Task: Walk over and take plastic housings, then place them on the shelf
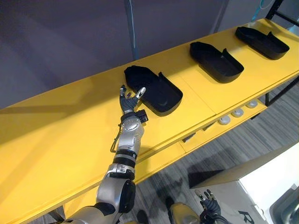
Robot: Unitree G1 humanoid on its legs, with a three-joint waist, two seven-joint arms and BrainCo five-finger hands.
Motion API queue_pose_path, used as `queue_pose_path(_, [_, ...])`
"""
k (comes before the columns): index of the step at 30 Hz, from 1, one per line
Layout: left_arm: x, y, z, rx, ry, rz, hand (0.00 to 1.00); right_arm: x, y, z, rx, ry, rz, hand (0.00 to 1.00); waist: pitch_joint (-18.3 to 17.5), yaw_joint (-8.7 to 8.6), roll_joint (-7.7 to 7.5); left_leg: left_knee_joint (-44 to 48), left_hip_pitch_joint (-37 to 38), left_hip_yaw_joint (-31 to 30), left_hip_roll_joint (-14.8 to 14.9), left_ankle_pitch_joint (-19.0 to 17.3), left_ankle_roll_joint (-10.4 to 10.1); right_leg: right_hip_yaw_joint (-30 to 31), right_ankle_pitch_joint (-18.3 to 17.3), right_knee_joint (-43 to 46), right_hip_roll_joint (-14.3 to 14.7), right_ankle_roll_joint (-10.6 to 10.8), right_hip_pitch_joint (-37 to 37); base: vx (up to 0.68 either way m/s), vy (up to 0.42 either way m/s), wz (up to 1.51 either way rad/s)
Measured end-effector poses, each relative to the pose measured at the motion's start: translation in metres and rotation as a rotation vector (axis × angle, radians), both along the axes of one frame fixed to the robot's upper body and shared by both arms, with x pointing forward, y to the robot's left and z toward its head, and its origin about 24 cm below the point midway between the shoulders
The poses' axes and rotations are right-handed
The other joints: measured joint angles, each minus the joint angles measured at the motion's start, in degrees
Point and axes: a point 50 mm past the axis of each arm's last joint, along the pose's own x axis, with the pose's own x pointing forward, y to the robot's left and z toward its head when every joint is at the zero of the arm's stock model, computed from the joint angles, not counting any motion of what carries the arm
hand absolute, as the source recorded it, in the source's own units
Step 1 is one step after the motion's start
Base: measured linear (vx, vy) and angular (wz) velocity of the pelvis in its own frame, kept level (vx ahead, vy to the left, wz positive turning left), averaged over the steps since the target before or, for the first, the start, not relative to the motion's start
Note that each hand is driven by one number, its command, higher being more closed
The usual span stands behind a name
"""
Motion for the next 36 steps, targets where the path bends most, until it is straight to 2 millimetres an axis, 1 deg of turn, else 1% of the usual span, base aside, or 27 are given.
queue_pose_path(1, [-0.001,0.001,0.004,-0.003,-0.015,0.008,0.00,0.000,0.000,0.000,-0.003,0.001,0.004,0.00,0.0,0.38,0.01,0.0,0.0,0.0,0.0,0.0,0.0,0.0,0.0,0.0,0.0,0.0,0.0,-0.02,-0.006,0.04])
queue_pose_path(4, [-0.014,0.002,0.023,0.017,-0.135,0.028,0.00,-0.001,0.000,0.000,-0.004,0.003,0.005,0.00,-0.1,0.60,0.20,0.1,0.0,-0.6,0.1,0.0,0.0,-0.8,0.3,-0.8,-0.1,-0.2,0.7,-0.01,-0.006,0.11])
queue_pose_path(6, [-0.031,-0.005,0.039,0.101,-0.249,0.015,0.00,-0.003,-0.002,-0.001,-0.010,0.009,0.007,0.00,-0.3,1.35,0.48,0.1,0.0,-1.0,0.1,0.0,0.0,-1.1,0.4,-1.3,-0.2,-0.2,1.1,0.00,0.001,0.08])
queue_pose_path(7, [-0.035,-0.008,0.042,0.117,-0.273,0.010,0.00,-0.004,-0.003,-0.001,-0.012,0.011,0.008,0.00,-0.4,1.72,0.58,0.1,0.1,-1.0,0.1,0.0,0.0,-1.2,0.5,-1.4,-0.2,-0.2,1.1,0.00,0.001,0.05])
queue_pose_path(10, [-0.051,-0.019,0.052,0.164,-0.367,-0.047,0.00,-0.006,-0.003,-0.002,-0.014,0.016,0.017,0.00,-0.7,2.33,1.01,0.1,0.3,-1.4,0.1,0.0,0.0,-1.5,0.8,-2.2,-0.3,-0.1,1.9,-0.01,0.005,0.06])
queue_pose_path(13, [-0.069,-0.037,0.058,0.198,-0.450,-0.150,0.00,-0.007,-0.004,-0.002,-0.016,0.022,0.020,0.00,-1.0,2.85,1.31,0.1,0.3,-1.6,0.1,0.0,0.0,-1.6,1.4,-3.1,-0.4,0.0,2.4,-0.01,0.004,0.00])
queue_pose_path(14, [-0.078,-0.048,0.060,0.224,-0.493,-0.206,0.00,-0.009,-0.005,-0.003,-0.016,0.025,0.020,0.00,-1.1,3.34,1.35,0.1,0.3,-1.5,0.1,0.0,0.0,-1.6,1.5,-3.3,-0.4,0.0,2.5,-0.04,0.012,-0.01])
queue_pose_path(15, [-0.086,-0.059,0.063,0.239,-0.535,-0.271,1.00,-0.012,-0.005,-0.003,-0.017,0.031,0.022,0.00,-1.4,3.71,1.42,0.1,0.3,-1.5,0.1,0.0,0.0,-1.6,1.6,-3.5,-0.4,0.0,2.5,-0.04,0.009,-0.01])
queue_pose_path(16, [-0.091,-0.065,0.064,0.246,-0.555,-0.305,1.00,-0.013,-0.006,-0.004,-0.019,0.035,0.023,0.00,-1.6,3.85,1.47,0.1,0.3,-1.5,0.1,0.0,0.0,-1.6,1.7,-3.6,-0.4,0.0,2.6,-0.03,0.007,0.00])
queue_pose_path(17, [-0.100,-0.074,0.066,0.266,-0.597,-0.366,1.00,-0.016,-0.006,-0.005,-0.020,0.041,0.023,0.00,-2.0,3.94,1.57,0.1,0.3,-1.5,0.1,0.0,0.0,-1.6,1.8,-3.7,-0.4,0.0,2.6,0.00,0.000,0.00])
queue_pose_path(18, [-0.105,-0.078,0.066,0.275,-0.622,-0.401,1.00,-0.017,-0.006,-0.005,-0.020,0.043,0.024,0.00,-2.3,3.91,1.63,0.0,0.3,-1.5,0.1,0.0,0.0,-1.6,1.9,-3.9,-0.4,0.0,2.6,0.00,0.000,0.00])
queue_pose_path(19, [-0.113,-0.084,0.068,0.290,-0.663,-0.463,1.00,-0.017,-0.006,-0.005,-0.019,0.043,0.026,0.00,-2.6,3.85,1.71,0.0,0.4,-1.3,0.1,0.0,0.0,-1.5,1.9,-3.9,-0.4,0.0,2.6,-0.02,0.008,-0.04])
queue_pose_path(20, [-0.122,-0.096,0.067,0.307,-0.704,-0.551,1.00,-0.018,-0.006,-0.005,-0.019,0.046,0.025,0.00,-3.0,3.87,1.77,-0.1,0.4,-1.3,0.1,0.0,0.0,-1.4,2.0,-3.9,-0.4,0.0,2.6,-0.02,0.008,-0.04])
queue_pose_path(23, [-0.131,-0.108,0.066,0.317,-0.740,-0.654,1.00,-0.020,-0.007,-0.007,-0.020,0.049,0.021,0.00,-3.5,3.94,1.81,-0.5,0.8,-0.7,0.2,0.1,0.1,-1.0,2.2,-4.0,-0.3,0.0,2.7,-0.02,0.004,-0.07])
queue_pose_path(28, [-0.139,-0.121,0.062,0.327,-0.760,-0.778,1.00,-0.020,-0.007,-0.007,-0.024,0.047,0.023,0.00,-3.7,3.91,1.79,-1.2,1.2,-0.1,0.4,0.4,0.5,-0.6,2.9,-5.1,-0.1,0.1,3.1,-0.02,0.006,-0.06])
queue_pose_path(31, [-0.141,-0.131,0.051,0.343,-0.726,-0.854,1.00,-0.020,-0.007,-0.007,-0.029,0.049,0.031,0.00,-4.0,3.90,1.77,-1.4,1.3,0.0,0.4,0.4,0.6,-0.4,2.9,-5.1,0.0,0.1,3.0,0.00,0.004,-0.01])
queue_pose_path(33, [-0.139,-0.139,0.037,0.370,-0.666,-0.904,1.00,-0.020,-0.007,-0.007,-0.034,0.050,0.040,0.00,-4.2,3.83,1.76,-1.6,1.2,0.3,0.4,0.5,0.5,-0.2,2.9,-5.1,0.0,0.1,2.8,0.01,0.011,-0.06])
queue_pose_path(34, [-0.138,-0.141,0.033,0.377,-0.649,-0.912,1.00,-0.020,-0.007,-0.007,-0.034,0.050,0.040,0.00,-4.2,3.81,1.76,-1.7,1.3,0.3,0.4,0.6,0.4,-0.1,2.9,-5.1,0.0,0.1,2.7,0.01,0.010,-0.06])
queue_pose_path(36, [-0.133,-0.146,0.018,0.416,-0.578,-0.940,1.00,-0.019,-0.007,-0.006,-0.035,0.048,0.041,0.00,-4.2,3.65,1.72,-2.0,1.2,0.5,0.4,0.8,0.2,0.1,2.9,-5.1,0.0,0.1,2.5,0.00,0.004,-0.02])
